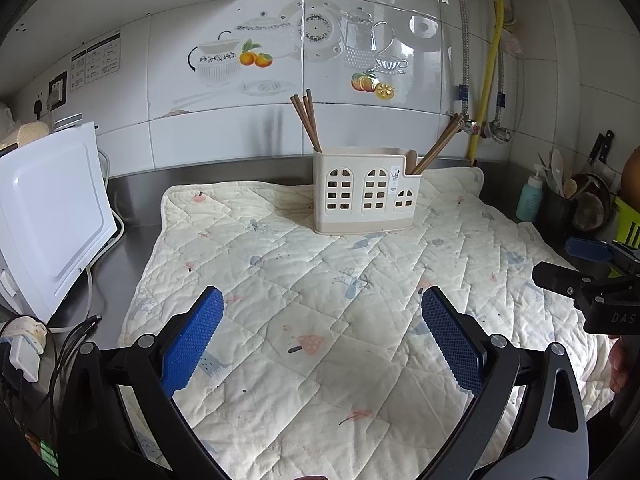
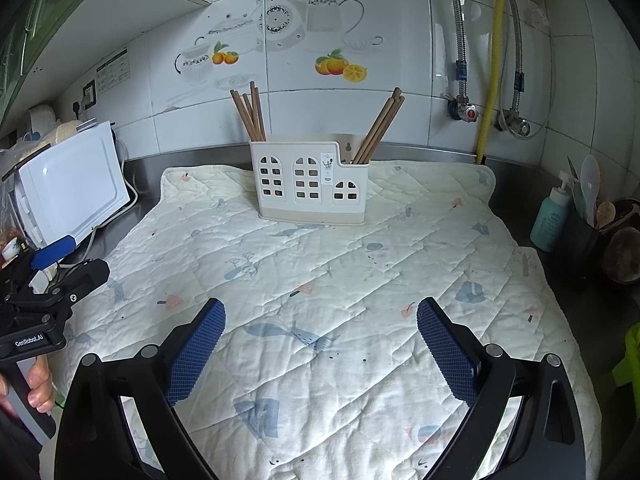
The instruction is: Organize utensils
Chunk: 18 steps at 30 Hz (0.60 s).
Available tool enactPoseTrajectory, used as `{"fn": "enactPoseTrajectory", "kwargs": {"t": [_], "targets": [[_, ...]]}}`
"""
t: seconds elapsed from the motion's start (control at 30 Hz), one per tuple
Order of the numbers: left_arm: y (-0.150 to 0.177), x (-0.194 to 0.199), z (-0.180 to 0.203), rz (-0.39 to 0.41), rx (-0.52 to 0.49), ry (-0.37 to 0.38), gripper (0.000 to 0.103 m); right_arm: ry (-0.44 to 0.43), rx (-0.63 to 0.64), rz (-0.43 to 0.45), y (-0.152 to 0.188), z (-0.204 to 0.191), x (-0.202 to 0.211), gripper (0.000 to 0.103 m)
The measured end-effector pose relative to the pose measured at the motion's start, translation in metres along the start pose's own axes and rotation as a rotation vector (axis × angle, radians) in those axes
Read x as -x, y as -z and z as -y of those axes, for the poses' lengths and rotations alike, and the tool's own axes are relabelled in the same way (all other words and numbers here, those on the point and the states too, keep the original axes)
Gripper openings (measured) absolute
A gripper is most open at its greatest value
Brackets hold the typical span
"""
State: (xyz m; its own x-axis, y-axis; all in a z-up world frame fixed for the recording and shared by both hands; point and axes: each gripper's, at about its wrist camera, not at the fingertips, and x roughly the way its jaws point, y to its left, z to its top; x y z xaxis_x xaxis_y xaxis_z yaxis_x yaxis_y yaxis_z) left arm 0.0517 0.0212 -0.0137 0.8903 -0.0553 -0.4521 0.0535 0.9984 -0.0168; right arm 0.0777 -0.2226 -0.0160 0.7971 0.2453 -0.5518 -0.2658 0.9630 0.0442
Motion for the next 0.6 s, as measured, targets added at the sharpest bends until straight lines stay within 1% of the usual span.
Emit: {"fn": "enactPoseTrajectory", "kwargs": {"t": [0.6], "targets": [[0.0013,-0.0028,0.002,-0.012,0.001,0.003,0.098,-0.007,-0.001,0.0,0.001,0.0004,-0.0025,0.093]]}}
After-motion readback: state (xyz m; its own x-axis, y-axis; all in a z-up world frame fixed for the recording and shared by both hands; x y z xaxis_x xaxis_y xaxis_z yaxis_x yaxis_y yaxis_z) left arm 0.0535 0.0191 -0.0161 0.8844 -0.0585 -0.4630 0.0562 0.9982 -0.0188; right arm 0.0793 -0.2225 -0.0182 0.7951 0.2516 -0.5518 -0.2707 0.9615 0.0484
